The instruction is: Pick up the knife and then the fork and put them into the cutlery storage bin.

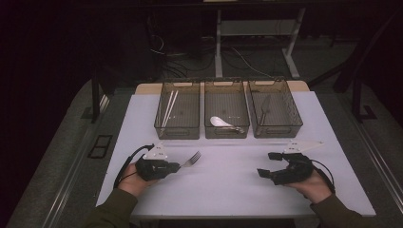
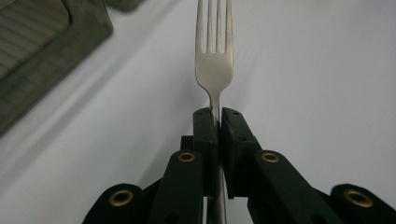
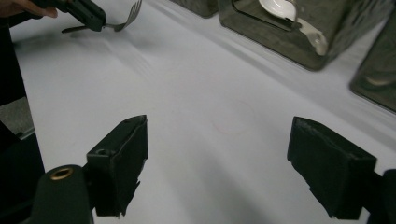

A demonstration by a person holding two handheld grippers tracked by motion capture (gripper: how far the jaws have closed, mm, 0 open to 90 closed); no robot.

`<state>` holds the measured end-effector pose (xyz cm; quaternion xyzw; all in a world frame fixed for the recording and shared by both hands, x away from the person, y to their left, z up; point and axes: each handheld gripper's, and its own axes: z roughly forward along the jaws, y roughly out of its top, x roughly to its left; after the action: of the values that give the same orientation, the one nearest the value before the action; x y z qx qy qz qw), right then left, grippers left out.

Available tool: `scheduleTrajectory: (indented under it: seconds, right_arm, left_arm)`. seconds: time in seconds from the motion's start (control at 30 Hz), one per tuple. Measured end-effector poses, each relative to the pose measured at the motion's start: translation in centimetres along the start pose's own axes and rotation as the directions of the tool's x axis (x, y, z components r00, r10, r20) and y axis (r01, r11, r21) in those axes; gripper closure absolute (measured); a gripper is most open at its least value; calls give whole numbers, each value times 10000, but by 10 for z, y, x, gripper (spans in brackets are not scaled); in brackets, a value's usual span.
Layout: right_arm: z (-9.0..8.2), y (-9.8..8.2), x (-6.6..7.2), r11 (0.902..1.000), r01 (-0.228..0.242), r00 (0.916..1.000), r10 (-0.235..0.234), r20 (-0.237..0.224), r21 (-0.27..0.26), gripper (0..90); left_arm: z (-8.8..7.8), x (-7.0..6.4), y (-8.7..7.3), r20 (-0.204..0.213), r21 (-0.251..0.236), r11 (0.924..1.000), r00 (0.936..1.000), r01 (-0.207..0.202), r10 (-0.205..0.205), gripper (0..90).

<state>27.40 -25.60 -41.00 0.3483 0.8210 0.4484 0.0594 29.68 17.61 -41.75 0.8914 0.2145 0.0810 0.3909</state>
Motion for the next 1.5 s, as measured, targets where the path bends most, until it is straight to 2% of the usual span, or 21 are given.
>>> scheduleTrajectory:
  seconds: [0.07,0.13,0.2,0.3,0.43,0.47,0.6,0.63,0.73,0.87,1.03,1.17,1.37,1.43,1.5]
  right_arm:
    - [7,7,4,9999,-94,9999,93,-141,-63,233]
    - [14,13,7,9997,-115,9997,111,-201,-216,267]
    - [22,25,11,9993,-94,9997,86,-214,-371,308]
    - [31,39,15,9973,-132,9987,95,-506,-729,395]
    - [45,53,17,9953,-275,9957,190,-909,-931,448]
    - [50,57,18,9944,-398,9945,299,-1004,-983,458]
    - [64,64,15,9908,-790,9897,648,-1280,-1096,539]
    - [65,66,14,9901,-898,9874,743,-1399,-1079,566]
    - [68,68,12,9889,-1020,9866,866,-1382,-1081,650]
    - [69,68,10,9879,-1127,9852,972,-1414,-1063,771]
    - [67,69,7,9811,-1455,9783,1234,-1665,-1274,848]
    - [64,70,5,9757,-1556,9761,1279,-1755,-1543,880]
    - [60,72,5,9759,-1402,9792,1116,-1692,-1674,883]
    - [58,73,5,9768,-1314,9815,1043,-1607,-1689,883]
    - [55,75,4,9754,-1298,9831,1032,-1514,-1781,883]
  left_arm:
    - [2,-5,9,-84,-328,9993,9998,170,-172,847]
    - [6,-10,21,-332,-401,9992,9994,-39,26,847]
    - [11,-16,30,-349,-498,9987,9994,-102,85,847]
    - [21,-23,42,-371,-542,9985,9993,-119,99,847]
    - [34,-31,58,-484,-711,9972,9986,-231,197,847]
    - [37,-33,62,-540,-733,9966,9979,-385,346,847]
    - [46,-41,72,-665,-770,9953,9963,-588,537,847]
    - [48,-42,73,-690,-726,9953,9959,-643,593,847]
    - [49,-44,76,-818,-785,9930,9933,-878,814,847]
    - [51,-45,77,-836,-822,9925,9930,-903,834,847]
    - [53,-45,79,-907,-968,9913,9926,-897,810,846]
    - [53,-44,81,-849,-1174,9897,9938,-819,722,841]
    - [53,-43,81,-594,-1494,9865,9965,-668,585,822]
    - [53,-43,79,-550,-1433,9873,9966,-684,610,751]
    - [50,-43,75,-458,-1564,9865,9981,-481,414,687]
